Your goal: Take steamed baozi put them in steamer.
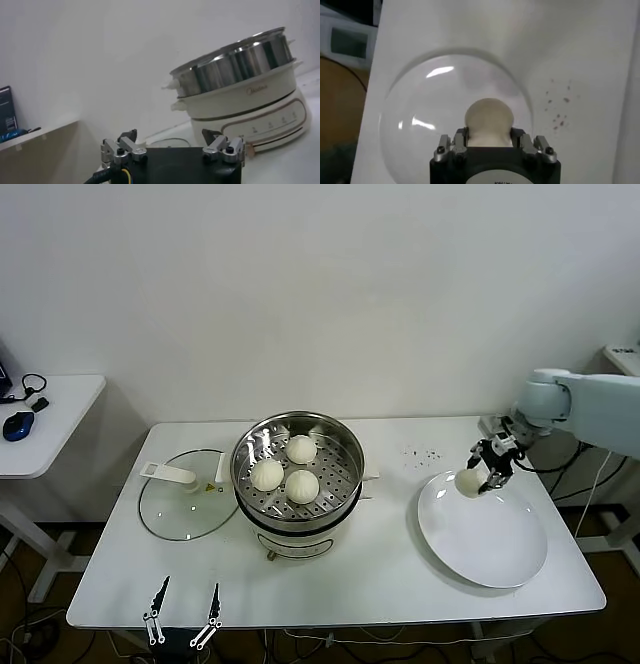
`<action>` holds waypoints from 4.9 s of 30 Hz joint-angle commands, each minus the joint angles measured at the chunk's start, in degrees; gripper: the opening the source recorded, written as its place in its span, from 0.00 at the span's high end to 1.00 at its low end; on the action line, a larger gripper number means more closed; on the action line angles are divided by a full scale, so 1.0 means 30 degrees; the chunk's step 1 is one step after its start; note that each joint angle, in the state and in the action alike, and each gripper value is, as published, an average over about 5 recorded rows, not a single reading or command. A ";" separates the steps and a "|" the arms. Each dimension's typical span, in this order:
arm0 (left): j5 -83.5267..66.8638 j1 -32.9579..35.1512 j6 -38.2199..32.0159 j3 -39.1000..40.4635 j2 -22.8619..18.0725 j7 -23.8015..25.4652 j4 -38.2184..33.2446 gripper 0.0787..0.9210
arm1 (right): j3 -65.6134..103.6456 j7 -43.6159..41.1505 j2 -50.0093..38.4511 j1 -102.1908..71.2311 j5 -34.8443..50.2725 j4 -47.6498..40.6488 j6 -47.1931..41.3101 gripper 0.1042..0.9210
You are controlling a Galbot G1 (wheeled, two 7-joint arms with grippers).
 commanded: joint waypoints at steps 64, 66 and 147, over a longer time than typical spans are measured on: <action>-0.0101 -0.0345 -0.0247 -0.0238 0.0150 0.0132 0.0452 0.12 | 0.2065 0.1888 1.0153 -0.0321 0.6012 -0.0854 -0.3278 0.42; -0.0106 -0.0353 -0.0257 -0.0246 0.0146 0.0126 0.0438 0.12 | 0.2066 0.1955 1.0180 -0.0350 0.5987 -0.0928 -0.3259 0.42; -0.0190 -0.0500 -0.0353 -0.0183 -0.0016 0.0022 0.0229 0.12 | 4.9202 1.9019 0.5792 -4.4857 -0.4729 1.4804 0.4273 0.12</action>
